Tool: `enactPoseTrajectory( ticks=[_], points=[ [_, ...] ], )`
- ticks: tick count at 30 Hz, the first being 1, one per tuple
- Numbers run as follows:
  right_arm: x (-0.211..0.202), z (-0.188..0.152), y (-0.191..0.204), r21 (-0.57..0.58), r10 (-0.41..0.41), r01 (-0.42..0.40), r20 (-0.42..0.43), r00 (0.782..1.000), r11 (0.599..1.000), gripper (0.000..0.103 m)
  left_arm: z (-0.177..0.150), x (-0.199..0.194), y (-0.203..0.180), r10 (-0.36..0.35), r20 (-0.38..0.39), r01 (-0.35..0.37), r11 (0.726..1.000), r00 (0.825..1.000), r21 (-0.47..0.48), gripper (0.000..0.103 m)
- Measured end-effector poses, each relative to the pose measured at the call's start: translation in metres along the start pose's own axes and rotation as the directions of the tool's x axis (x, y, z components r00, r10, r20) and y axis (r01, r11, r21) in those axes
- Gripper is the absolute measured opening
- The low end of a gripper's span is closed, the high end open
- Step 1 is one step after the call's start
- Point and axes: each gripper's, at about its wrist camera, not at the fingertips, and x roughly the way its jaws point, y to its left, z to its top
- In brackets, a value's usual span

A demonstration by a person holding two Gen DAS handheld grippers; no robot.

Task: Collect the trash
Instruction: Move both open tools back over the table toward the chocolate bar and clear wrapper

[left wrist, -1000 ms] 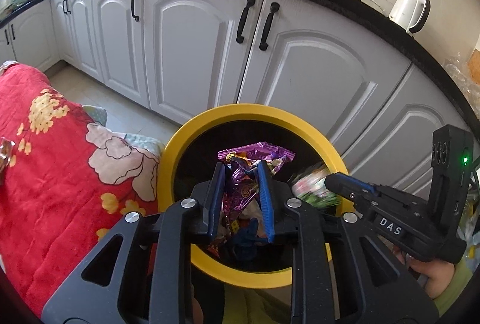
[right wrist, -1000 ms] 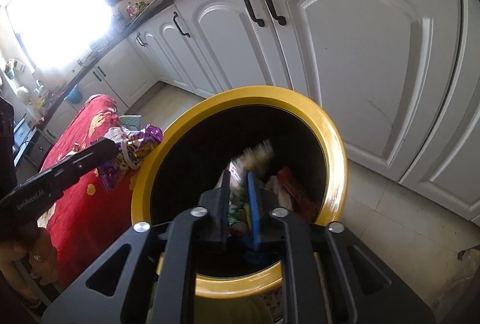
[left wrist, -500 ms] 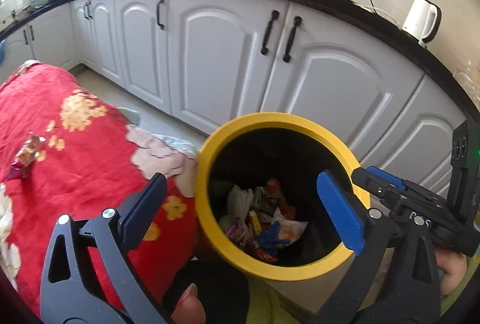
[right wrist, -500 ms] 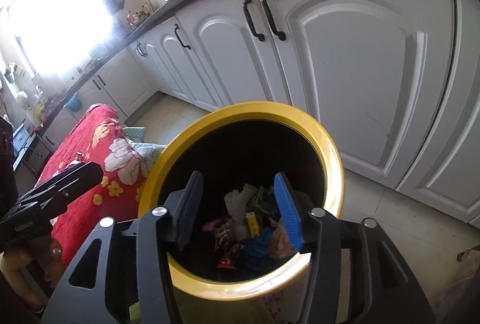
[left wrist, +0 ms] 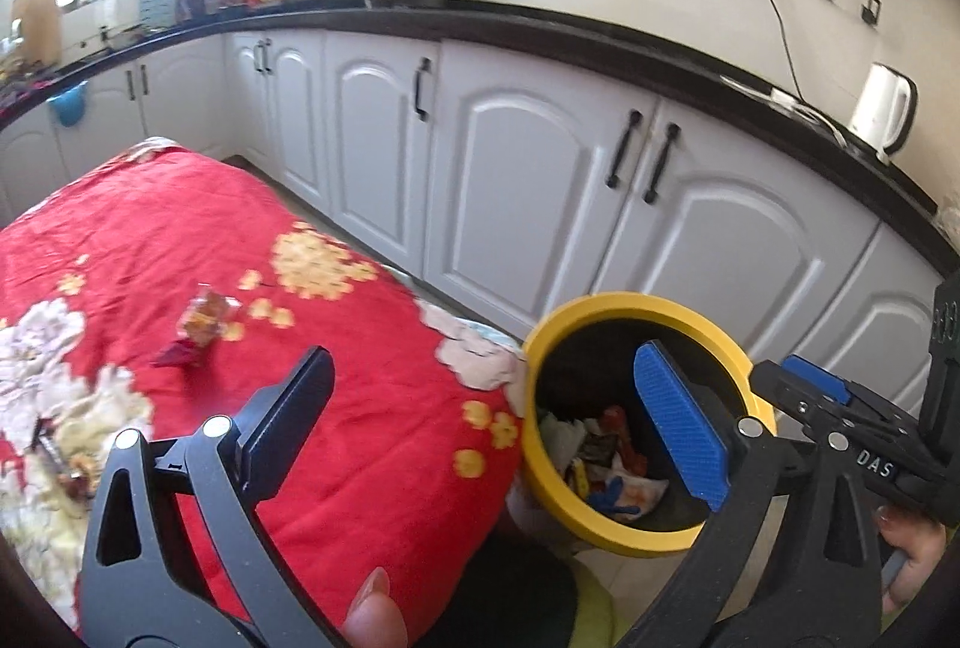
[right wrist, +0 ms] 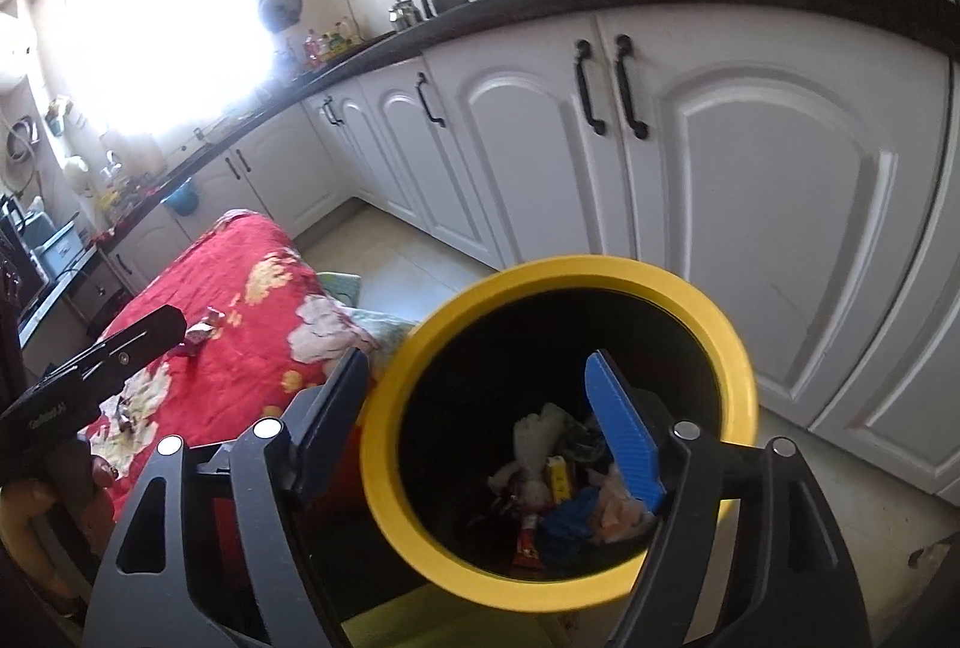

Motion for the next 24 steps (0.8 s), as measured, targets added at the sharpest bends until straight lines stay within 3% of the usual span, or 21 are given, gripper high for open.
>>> enactPoseTrajectory(
  ticks=[16, 24],
  points=[
    [0.002, 0.010, 0.071, -0.107, 0.085, -0.084, 0.005, 0.996, 0.991, 0.077, 0.004, -0.039, 0.065, 0.111, 0.064, -0.104, 0.989, 0.992, -0.106, 0.092],
    [0.018, 0.016, 0.109, -0.144, 0.130, -0.130, -0.012, 0.991, 0.981, 0.078, 0.002, -0.052, 0.105, 0.192, 0.073, -0.175, 0.965, 0.979, -0.194, 0.092]
  ],
)
